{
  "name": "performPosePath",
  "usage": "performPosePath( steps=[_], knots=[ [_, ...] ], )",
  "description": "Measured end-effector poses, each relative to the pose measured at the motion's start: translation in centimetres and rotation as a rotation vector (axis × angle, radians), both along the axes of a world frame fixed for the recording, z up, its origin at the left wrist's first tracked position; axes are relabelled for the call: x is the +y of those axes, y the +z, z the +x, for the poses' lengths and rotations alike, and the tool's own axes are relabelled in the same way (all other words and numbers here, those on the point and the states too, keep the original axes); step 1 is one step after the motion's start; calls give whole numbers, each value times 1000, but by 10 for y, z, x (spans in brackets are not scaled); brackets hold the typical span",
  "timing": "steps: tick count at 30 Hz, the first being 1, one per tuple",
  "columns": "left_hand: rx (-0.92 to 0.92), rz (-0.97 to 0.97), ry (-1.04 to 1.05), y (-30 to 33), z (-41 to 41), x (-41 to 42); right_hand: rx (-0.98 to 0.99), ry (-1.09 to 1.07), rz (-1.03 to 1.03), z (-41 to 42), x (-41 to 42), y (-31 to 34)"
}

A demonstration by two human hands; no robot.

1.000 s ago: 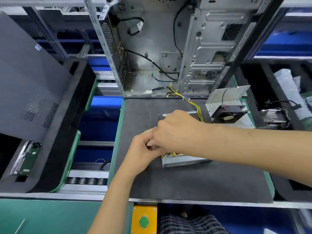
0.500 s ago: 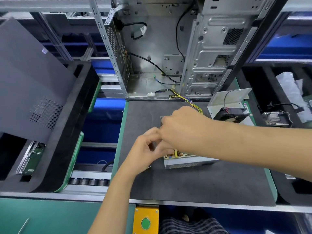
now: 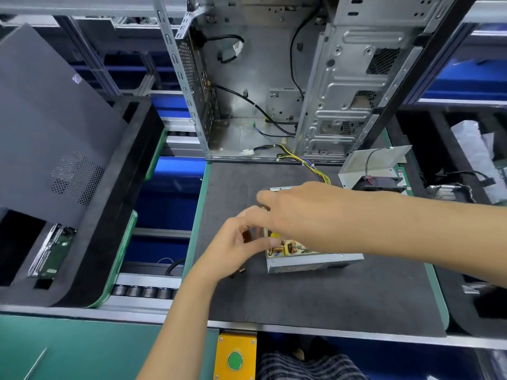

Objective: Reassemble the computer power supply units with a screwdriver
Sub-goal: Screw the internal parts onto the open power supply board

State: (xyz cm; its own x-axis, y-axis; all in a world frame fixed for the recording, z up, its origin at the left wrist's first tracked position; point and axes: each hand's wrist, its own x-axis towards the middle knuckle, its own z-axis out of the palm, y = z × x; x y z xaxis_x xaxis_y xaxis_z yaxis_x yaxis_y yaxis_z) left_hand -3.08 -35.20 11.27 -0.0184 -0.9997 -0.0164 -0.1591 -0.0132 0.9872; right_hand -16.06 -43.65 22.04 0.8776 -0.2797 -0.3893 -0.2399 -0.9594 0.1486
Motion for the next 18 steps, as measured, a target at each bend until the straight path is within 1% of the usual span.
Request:
performPosePath(
  steps=[2,3,5,7,10,12,14,16,18],
  knots=[
    [0,10,-45,-1,3,1,17,52,-20,-1,0,3],
    [10,24,-55,-1,2,1,33,61,-69,-1,-1,2],
    [93,40,-67,-1,-3,1,16,81,-174,1,-4,-1],
    [133,33,-62,-2,-8,-2,15,55,-198,3,-4,-1],
    [69,39,-20,-2,-7,-5,-11,17,-179,-1,-5,-4],
    [-11,43,1,-4,-1,-5,-1,15,-68,-5,-5,-3],
    [-32,35,-43,-5,3,-4,-11,28,21,-7,-7,-3],
    [-55,27,-95,-3,6,-4,9,49,6,-5,-8,0],
    [-84,26,-78,-5,12,-4,9,107,-61,-3,-9,-3]
  ],
)
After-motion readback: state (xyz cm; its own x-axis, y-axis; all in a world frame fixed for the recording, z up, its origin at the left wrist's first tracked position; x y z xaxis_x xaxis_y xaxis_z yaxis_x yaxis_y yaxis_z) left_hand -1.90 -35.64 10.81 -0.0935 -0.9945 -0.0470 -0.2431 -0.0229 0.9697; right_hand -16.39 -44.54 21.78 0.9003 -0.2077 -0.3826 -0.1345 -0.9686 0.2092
